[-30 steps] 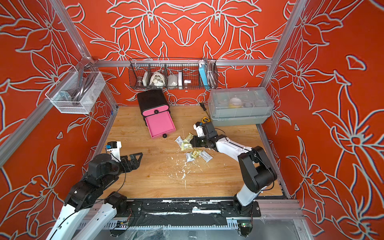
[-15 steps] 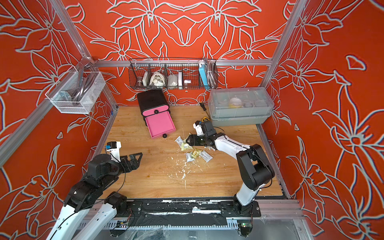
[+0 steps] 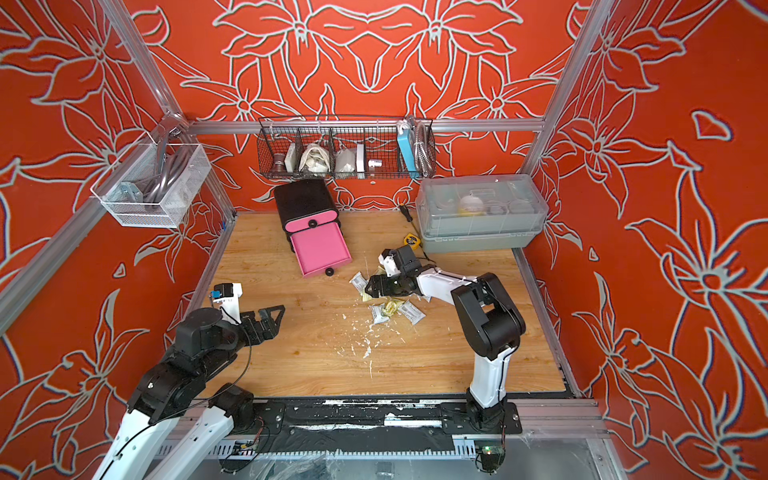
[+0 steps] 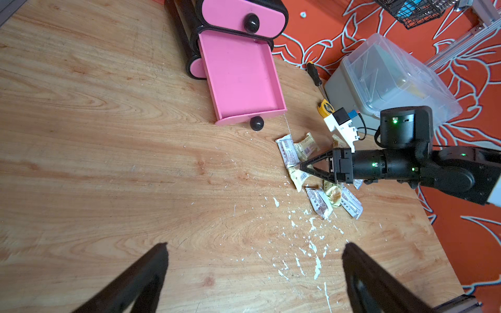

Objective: Place the cookies into the drawer by color
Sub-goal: Pick up the cookie at the center of the board.

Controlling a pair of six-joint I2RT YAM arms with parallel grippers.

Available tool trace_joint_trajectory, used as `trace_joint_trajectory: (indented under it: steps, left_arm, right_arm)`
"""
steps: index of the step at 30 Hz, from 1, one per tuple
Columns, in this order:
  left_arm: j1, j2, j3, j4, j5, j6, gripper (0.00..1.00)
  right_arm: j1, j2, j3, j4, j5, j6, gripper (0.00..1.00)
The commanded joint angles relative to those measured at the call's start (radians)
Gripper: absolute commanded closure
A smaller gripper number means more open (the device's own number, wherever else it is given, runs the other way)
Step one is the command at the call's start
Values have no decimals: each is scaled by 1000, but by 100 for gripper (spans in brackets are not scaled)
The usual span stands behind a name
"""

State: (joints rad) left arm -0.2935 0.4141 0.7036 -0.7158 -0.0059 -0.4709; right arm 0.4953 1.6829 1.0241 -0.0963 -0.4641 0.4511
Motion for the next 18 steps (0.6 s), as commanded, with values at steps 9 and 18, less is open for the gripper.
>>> trace_joint_trajectory:
  steps: [9,18]
  left_arm:
    - [2,-8,-12,21,-6,12,1]
    - [3,-11,-14,22,-8,12,1]
  right_arm:
    - [62,245,147,-43,-33,-43,13]
    - [80,304,124,-29,-39,-7,51]
